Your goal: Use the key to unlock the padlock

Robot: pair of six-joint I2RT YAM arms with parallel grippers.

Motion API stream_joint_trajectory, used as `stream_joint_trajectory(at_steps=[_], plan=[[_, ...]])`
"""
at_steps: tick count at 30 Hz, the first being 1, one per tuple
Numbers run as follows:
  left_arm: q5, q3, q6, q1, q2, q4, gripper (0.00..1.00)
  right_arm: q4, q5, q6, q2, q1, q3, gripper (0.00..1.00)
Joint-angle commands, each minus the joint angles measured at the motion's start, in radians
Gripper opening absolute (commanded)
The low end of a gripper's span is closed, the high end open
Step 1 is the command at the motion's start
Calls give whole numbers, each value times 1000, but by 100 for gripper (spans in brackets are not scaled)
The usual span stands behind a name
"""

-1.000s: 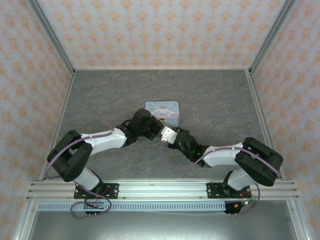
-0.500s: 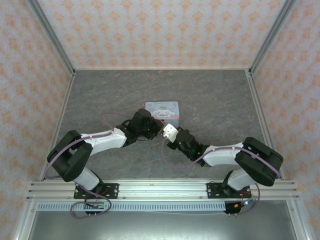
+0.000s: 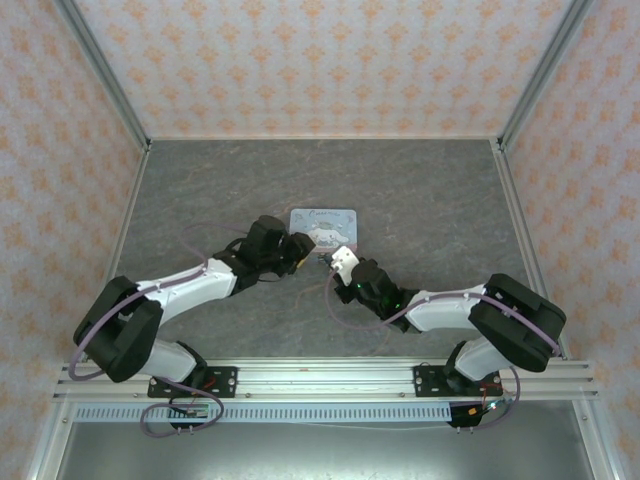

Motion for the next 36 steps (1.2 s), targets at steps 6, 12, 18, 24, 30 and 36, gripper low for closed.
stream_joint_trajectory(at_steps=[6,12,18,24,30,36], plan=[[-61,-24,93,72,-107,-148,65,-16,-103,333,-6,-28,20,0],[-36,-22,114,133,-82,-136,78,71,-175,624,7,-72,-16,0],[-19,24,139,157,1,-117,84,56,-286,825,68,-115,-2,0],[-13,60,166,164,60,-99,85,145,-358,964,134,-157,-35,0],[-6,106,188,167,110,-115,85,142,-393,987,155,-182,-31,2],[-19,145,221,177,146,-145,85,116,-409,977,115,-213,-50,17]])
